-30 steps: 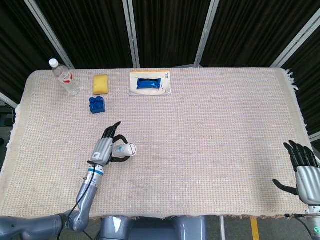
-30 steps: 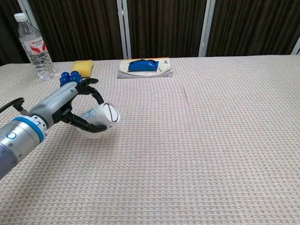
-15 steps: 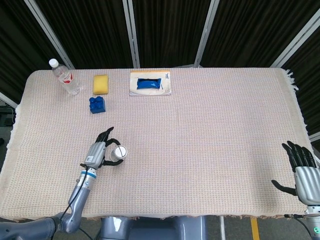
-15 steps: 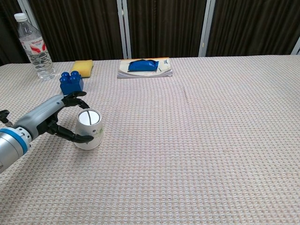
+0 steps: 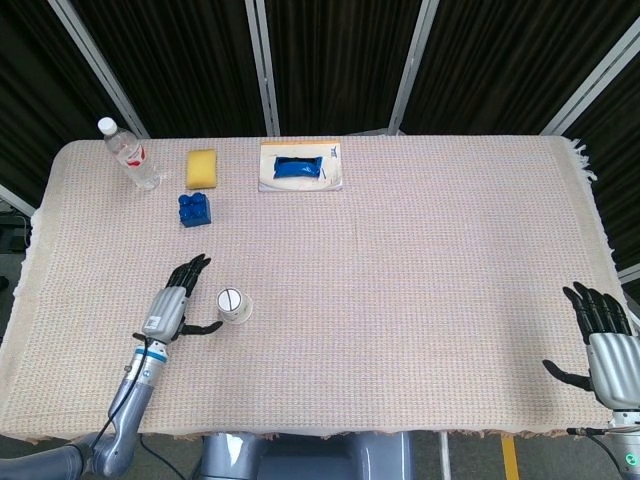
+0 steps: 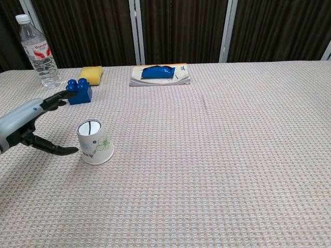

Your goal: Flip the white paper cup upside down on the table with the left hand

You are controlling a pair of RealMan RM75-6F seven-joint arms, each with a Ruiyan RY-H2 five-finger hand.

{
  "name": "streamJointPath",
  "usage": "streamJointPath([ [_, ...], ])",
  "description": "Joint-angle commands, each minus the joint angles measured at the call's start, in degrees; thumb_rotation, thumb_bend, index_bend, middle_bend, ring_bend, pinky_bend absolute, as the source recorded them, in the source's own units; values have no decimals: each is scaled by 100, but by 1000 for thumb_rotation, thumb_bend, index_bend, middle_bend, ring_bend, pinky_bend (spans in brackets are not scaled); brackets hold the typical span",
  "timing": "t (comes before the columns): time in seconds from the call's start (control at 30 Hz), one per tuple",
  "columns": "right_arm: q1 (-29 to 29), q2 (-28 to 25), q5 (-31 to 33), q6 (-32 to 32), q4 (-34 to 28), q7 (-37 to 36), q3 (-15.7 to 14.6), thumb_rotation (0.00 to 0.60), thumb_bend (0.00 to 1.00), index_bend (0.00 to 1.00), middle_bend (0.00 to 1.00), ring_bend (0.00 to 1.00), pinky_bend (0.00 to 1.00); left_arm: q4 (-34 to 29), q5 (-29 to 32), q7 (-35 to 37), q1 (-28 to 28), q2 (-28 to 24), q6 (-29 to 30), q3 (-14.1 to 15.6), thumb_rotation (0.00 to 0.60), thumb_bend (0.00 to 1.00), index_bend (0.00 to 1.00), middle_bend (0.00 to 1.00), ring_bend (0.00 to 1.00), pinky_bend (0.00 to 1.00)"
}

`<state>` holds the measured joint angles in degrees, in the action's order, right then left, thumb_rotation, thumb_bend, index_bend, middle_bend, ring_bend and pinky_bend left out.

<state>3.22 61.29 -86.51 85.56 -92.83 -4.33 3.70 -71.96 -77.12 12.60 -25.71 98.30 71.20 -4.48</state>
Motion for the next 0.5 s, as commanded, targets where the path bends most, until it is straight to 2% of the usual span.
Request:
streamJointPath([
  [0.03,10,40,48,-3,37,83,27,600,0,0,0,0,0,-217,-506,-816,305,-432,974,75,600,78,0,0,0,0],
  [0.13,22,77,90,-11,76,142,53,600,0,0,0,0,0,-496,-710,-1692,620,-732,1641,145,600,75,0,0,0,0],
  [0.27,34,157,178,-1,142,358,101,600,0,0,0,0,0,-1131,-604,-2665,1032,-1200,2013,274,600,75,0,0,0,0],
  [0.4,36,222,217,28,161,492,131,600,0,0,0,0,0,-1758,-379,-3017,1409,-1696,2120,452,600,74,0,0,0,0],
  [0.5,36,251,213,47,165,533,135,600,0,0,0,0,0,-1980,-362,-3088,1563,-1907,2195,518,600,72,0,0,0,0],
])
